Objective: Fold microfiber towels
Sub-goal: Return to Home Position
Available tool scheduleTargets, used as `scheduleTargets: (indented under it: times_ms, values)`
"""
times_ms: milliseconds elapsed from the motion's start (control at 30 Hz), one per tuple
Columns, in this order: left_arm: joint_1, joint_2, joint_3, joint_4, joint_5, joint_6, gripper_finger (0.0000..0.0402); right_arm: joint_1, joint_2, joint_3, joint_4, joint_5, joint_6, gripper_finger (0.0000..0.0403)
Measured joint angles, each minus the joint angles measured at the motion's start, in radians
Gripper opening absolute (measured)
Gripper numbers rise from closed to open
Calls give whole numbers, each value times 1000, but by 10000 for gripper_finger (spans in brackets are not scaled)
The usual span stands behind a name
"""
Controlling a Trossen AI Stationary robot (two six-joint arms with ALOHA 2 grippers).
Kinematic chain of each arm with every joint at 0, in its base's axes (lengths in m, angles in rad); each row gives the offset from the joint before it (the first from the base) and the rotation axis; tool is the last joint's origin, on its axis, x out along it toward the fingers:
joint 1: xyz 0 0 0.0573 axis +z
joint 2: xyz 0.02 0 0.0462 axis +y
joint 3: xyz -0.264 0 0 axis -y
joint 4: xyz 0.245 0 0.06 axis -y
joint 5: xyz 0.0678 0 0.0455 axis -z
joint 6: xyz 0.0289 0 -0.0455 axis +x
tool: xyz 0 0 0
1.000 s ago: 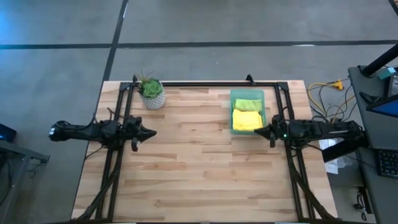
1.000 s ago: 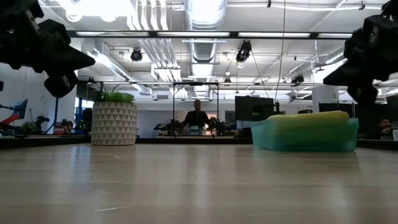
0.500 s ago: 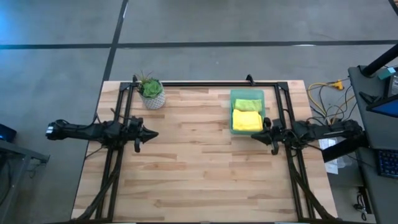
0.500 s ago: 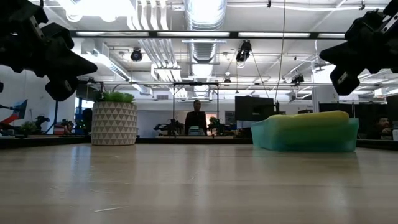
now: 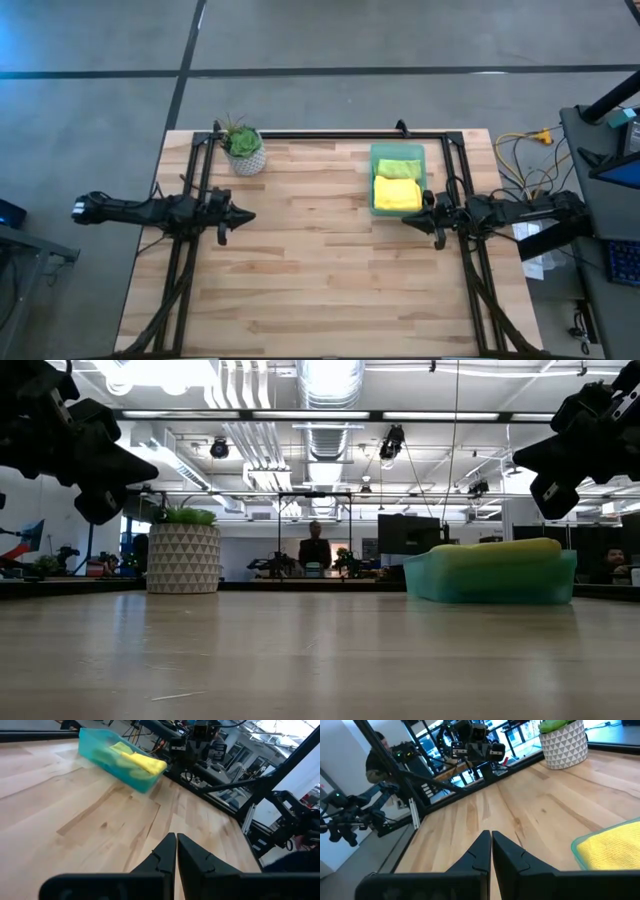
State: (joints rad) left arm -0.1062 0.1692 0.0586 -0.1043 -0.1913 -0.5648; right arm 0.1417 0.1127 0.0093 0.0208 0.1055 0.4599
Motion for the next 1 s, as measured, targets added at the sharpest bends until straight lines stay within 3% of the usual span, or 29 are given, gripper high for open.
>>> scheduleTargets:
  times_ms: [1000]
  values:
    - [0,7,-14,51,0,0,0,0,0,1,-1,0,1,9]
